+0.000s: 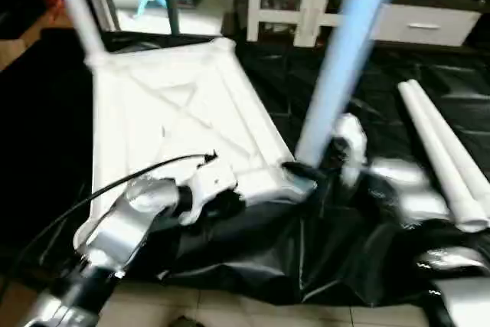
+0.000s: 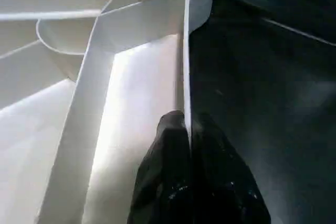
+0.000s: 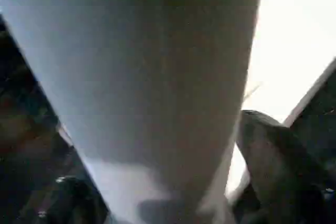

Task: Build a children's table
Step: Insert table leg to table base

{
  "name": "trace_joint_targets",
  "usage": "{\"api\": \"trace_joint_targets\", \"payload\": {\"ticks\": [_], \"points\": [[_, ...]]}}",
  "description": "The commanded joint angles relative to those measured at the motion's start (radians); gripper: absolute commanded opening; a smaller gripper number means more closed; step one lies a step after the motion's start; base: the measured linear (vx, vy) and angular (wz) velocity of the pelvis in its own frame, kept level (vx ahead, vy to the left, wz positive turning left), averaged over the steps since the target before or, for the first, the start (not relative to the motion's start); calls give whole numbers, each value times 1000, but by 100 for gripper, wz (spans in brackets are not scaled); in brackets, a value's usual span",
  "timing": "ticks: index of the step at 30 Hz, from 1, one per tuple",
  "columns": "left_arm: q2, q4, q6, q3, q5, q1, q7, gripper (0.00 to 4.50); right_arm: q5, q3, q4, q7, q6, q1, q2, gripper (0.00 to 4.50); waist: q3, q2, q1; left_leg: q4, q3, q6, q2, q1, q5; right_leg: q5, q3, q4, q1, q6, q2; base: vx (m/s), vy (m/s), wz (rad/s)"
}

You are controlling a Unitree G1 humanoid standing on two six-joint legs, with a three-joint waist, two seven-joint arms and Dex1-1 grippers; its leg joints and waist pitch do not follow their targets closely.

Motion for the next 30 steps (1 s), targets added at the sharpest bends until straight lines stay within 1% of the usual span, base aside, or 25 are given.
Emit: {"api": "trace_joint_targets", "payload": {"ticks": [1, 2, 3, 4, 5, 7, 9, 10, 11, 12, 14, 15, 16, 17, 18, 20, 22, 23, 26, 28, 29, 30], "points": [[-5, -52, -14, -32, -47, 5, -52, 0, 1, 1, -36, 25, 5, 6, -39, 369, -88, -4, 0, -30, 3, 138, 4, 35, 138, 549, 19, -26, 47, -275, -43, 0, 0, 0], [-5, -52, -14, -32, -47, 5, -52, 0, 1, 1, -36, 25, 5, 6, -39, 369, -89, -4, 0, -29, 3, 137, 4, 34, 139, 549, 20, -25, 47, -275, -43, 0, 0, 0], [-1, -54, -22, -29, -46, 8, -59, 0, 10, -2, -64, 54, 32, 19, -64, 369, -86, 0, 1, -29, 5, 135, 3, 33, 125, 532, 20, -28, 43, -271, -43, 0, 0, 0], [-1, -54, -22, -29, -46, 8, -59, 0, 11, -2, -66, 56, 35, 20, -66, 369, -85, 0, 2, -30, 5, 132, 3, 34, 115, 521, 21, -30, 43, -270, -43, 0, 0, 0], [0, -52, -26, -26, -45, 8, -65, 0, 22, -10, -89, 77, 61, 29, -77, 369, -84, 2, 4, -30, 5, 127, 5, 37, 97, 503, 22, -32, 42, -266, -42, 0, 0, 0], [1, -47, -29, -24, -43, 5, -71, 0, 37, -21, -106, 89, 82, 36, -80, 369, -85, -1, 6, -31, 5, 122, 5, 35, 96, 503, 22, -31, 43, -268, -43, 0, 0, 0], [3, -48, -25, -25, -46, 1, -75, 0, 55, -27, -121, 84, 101, 44, -74, 342, -85, 0, 5, -33, 5, 115, 5, 35, 80, 482, 23, -33, 42, -272, -45, 0, 0, 0], [3, -48, -25, -25, -46, 1, -75, 0, 55, -27, -121, 84, 101, 44, -74, 342, -85, 0, 5, -33, 5, 115, 5, 35, 80, 480, 23, -33, 42, -272, -45, 0, 0, 0], [2, -46, -23, -25, -47, -4, -75, 0, 61, -32, -117, 76, 110, 44, -62, 332, -86, 4, 6, -32, 4, 115, 5, 35, 82, 482, 23, -32, 41, -273, -46, 0, 0, 0], [2, -45, -22, -24, -47, -5, -75, 0, 60, -32, -113, 73, 108, 43, -59, 310, -85, 3, 4, -32, 4, 115, 4, 35, 84, 484, 23, -32, 41, -273, -45, 0, 0, 0], [3, -46, -21, -24, -46, -5, -74, 0, 53, -32, -102, 57, 92, 42, -54, 302, -87, 1, 4, -31, 4, 116, 4, 35, 95, 501, 22, -30, 42, -276, -44, 0, 0, 0], [4, -46, -21, -23, -45, -5, -74, 0, 51, -32, -105, 54, 93, 44, -53, 293, -87, 2, 4, -30, 4, 118, 4, 35, 96, 503, 22, -30, 41, -276, -45, 0, 0, 0], [7, -46, -19, -22, -42, -3, -74, 0, 52, -33, -112, 52, 99, 47, -52, 293, -87, 1, 5, -30, 4, 118, 3, 34, 95, 503, 22, -30, 42, -276, -45, 0, 0, 0], [8, -46, -19, -22, -41, -2, -75, 0, 52, -33, -115, 53, 101, 48, -52, 270, -88, 1, 5, -30, 4, 117, 3, 33, 99, 509, 22, -29, 43, -275, -45, 0, 0, 0], [9, -46, -19, -22, -40, -1, -75, 0, 55, -34, -120, 53, 107, 50, -52, 261, -87, 1, 5, -30, 4, 117, 3, 34, 99, 510, 23, -29, 43, -275, -45, 0, 0, 0], [9, -47, -19, -22, -40, 0, -73, 0, 61, -41, -126, 41, 113, 53, -48, 256, -87, 1, 5, -30, 3, 117, 3, 33, 98, 510, 22, -28, 44, -274, -45, 0, 0, 0], [9, -45, -20, -22, -38, 0, -70, 0, 62, -42, -126, 34, 113, 56, -44, 232, -88, 0, 5, -30, 3, 117, 3, 34, 102, 514, 22, -28, 43, -274, -44, 0, 0, 0], [8, -44, -20, -22, -37, 0, -68, 0, 58, -42, -122, 24, 111, 57, -41, 223, -87, 1, 5, -30, 4, 117, 3, 34, 100, 509, 22, -28, 42, -275, -45, 0, 0, 0], [4, -37, -20, -22, -29, -2, -53, 0, 42, -48, -98, -22, 97, 58, -28, 217, -85, 0, 1, -32, 4, 111, 2, 32, 79, 481, 23, -31, 42, -274, -47, 0, 0, 0], [2, -25, -9, -21, -18, -5, -35, 0, 26, -56, -65, -90, 85, 50, -15, 211, -83, 2, -3, -34, 4, 104, 3, 33, 60, 452, 24, -34, 41, -276, -48, 0, 0, 0], [-2, -16, 4, -20, -9, -9, -19, 0, 14, -62, -42, -146, 80, 44, -4, 209, -81, 2, -8, -37, 3, 98, 3, 33, 48, 426, 25, -37, 40, -278, -49, 0, 0, 0], [-22, 7, 61, -18, 13, -20, 31, 0, -3, -81, 11, -290, 82, 29, 29, 208, -79, 4, -16, -40, 3, 86, 4, 33, 36, 402, 25, -38, 39, -282, -50, 0, 0, 0]]}}
